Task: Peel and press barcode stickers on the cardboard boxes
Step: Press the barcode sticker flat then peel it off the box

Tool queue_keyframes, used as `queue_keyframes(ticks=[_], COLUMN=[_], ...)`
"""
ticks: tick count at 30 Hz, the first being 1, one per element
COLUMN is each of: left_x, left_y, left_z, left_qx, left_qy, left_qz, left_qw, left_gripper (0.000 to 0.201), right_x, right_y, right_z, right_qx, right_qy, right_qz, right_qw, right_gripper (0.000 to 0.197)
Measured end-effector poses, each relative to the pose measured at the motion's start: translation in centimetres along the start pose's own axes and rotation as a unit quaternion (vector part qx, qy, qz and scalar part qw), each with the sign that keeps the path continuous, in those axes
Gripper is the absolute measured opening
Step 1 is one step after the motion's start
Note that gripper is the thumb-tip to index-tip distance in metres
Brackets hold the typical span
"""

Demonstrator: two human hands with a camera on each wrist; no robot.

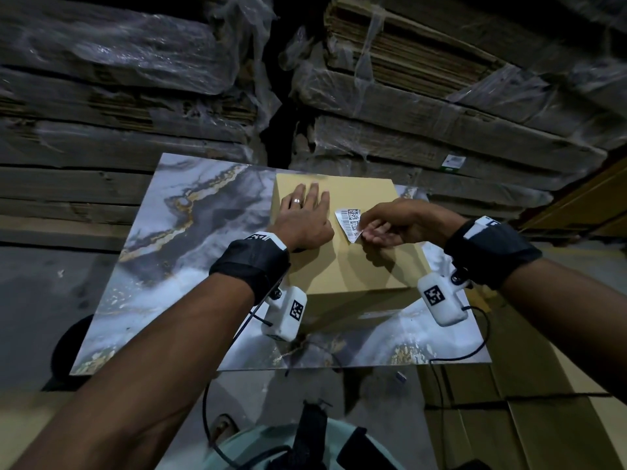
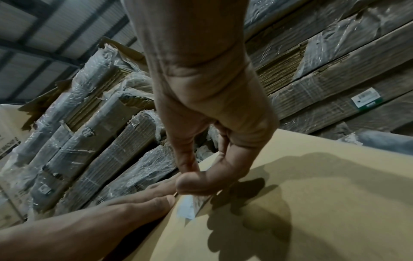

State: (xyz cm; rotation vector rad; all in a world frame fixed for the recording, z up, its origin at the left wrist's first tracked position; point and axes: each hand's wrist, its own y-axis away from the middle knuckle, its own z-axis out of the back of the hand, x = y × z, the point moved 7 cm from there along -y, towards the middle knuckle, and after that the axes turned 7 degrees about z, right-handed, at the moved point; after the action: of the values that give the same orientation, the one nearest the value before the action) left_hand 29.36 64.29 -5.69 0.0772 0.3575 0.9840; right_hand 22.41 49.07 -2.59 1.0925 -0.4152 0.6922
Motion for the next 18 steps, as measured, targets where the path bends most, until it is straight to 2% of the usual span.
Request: queue_keyframes(ticks=[6,13,18], left_x=[0.0,0.0,0.1], left_y=[-0.1,-0.2,-0.1], left_z=[0.0,-0.2,-0.2], left_qx=[-0.005,-0.001,0.004], left_qy=[-0.004,-0.005,0.0], left_qz=[0.004,0.007,0.007], left_qw=[1.0,1.0,1.0], left_gripper=[0.067,0.066,0.067], right_x=[0.6,1.8,0.3], right_y=[0.6,0.4,0.0], right_z=[-0.1,3.4,1.7], right_qx=[-0.001,-0.125,-0.032], right_qy=[-0.034,0.082,0.108], right_qz=[0.004,0.114,0.072], right_qw=[0.999,0.982,0.991], right_gripper=[0.011,0.031,0.052])
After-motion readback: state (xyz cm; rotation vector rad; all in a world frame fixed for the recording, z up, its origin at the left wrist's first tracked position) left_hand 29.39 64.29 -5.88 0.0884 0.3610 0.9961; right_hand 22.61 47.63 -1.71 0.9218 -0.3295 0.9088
